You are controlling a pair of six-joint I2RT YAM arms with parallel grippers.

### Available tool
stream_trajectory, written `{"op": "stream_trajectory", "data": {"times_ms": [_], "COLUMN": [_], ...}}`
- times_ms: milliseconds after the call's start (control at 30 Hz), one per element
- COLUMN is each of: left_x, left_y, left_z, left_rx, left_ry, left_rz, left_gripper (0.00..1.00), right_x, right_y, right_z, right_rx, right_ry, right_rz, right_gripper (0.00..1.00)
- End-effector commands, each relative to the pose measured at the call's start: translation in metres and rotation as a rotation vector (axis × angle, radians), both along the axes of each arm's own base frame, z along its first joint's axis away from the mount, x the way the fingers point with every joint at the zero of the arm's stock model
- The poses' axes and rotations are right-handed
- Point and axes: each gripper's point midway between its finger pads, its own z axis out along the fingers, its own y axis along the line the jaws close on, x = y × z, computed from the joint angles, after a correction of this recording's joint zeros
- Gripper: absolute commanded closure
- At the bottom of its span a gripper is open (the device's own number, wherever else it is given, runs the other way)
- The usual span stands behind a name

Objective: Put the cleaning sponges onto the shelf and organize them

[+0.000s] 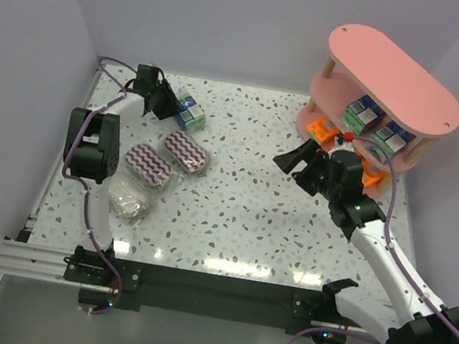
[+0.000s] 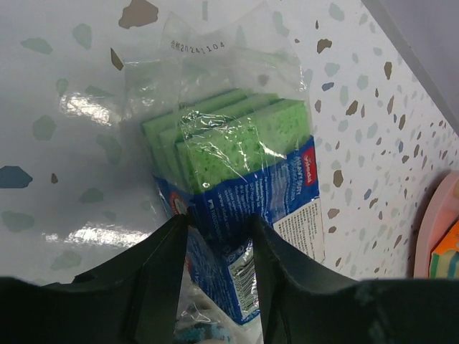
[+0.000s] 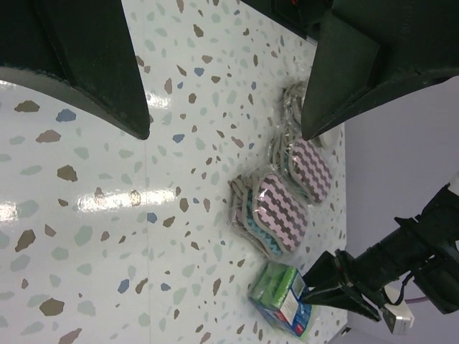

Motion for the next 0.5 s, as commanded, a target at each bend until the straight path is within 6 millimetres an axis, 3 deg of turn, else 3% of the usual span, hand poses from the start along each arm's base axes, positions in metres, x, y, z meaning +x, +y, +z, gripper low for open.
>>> {"op": "stream_trajectory", "data": {"times_ms": [0,67,300,367,467], "left_x": [0.015,0.013,-0.011,-0.025,-0.055], "left_y": [-0.026,-0.038,-0.111,-0.124,-0.158], "left_z": [0.011,0.008,0.007,0.003,-0.001], "left_rx": [-0.028,-0.042,-0.081,-0.091,-0.117], "left_ry": [-0.052,-0.049,-0.059,-0.038,-0.02], "left_rz": [-0.036,-0.065,-0.218,-0.253,-0.335], "left_gripper": [0.54,0.58,0.69,0.7,0.73], "right_x": [-0.003,-0.001,0.007,0.009,0.01], "right_y": [0.005,0.007,0.007,0.005,0.003], "right_z": [-0.007,-0.007,-0.021,-0.03,-0.041], "right_rx": [-0.014,-0.011,-0.053,-0.08,-0.095], "right_ry": [0.008,0.01,0.037,0.058,0.086], "right_rz": [0.039,0.043,0.048,0.042,0.029], "right_gripper": [0.1,0.1,0.11,0.11,0.11]}}
